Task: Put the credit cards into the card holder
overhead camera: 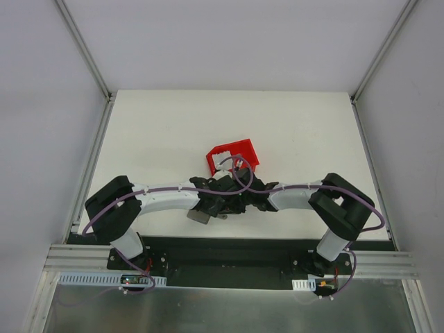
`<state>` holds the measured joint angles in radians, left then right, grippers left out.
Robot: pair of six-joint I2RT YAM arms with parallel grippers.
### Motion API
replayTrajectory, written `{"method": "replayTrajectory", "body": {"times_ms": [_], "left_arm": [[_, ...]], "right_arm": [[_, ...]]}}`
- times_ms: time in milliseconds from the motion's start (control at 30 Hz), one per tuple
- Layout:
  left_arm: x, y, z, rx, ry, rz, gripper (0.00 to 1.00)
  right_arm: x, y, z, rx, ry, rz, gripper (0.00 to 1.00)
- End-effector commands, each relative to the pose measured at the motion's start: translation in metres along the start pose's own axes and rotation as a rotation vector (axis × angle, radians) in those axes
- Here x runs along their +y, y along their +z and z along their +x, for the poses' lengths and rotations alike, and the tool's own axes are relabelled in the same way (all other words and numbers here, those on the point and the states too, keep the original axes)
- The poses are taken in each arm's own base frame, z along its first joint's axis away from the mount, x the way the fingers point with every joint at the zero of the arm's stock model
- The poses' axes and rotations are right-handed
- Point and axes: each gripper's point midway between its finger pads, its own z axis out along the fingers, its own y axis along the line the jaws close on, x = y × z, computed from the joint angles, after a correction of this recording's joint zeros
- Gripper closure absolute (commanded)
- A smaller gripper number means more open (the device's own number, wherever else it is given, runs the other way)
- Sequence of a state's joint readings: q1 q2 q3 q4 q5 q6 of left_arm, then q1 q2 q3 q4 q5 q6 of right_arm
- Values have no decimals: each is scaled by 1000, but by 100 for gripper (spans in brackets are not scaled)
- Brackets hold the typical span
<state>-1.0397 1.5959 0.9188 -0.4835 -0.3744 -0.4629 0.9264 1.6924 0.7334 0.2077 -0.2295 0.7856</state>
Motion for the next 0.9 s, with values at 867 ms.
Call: {"method": "replayTrajectory", "body": {"times_ms": [867], "left_arm": [[12, -34, -31, -101, 119, -42, 75]], "right_arm": [[-65, 12, 21, 51, -19, 219, 82]]}}
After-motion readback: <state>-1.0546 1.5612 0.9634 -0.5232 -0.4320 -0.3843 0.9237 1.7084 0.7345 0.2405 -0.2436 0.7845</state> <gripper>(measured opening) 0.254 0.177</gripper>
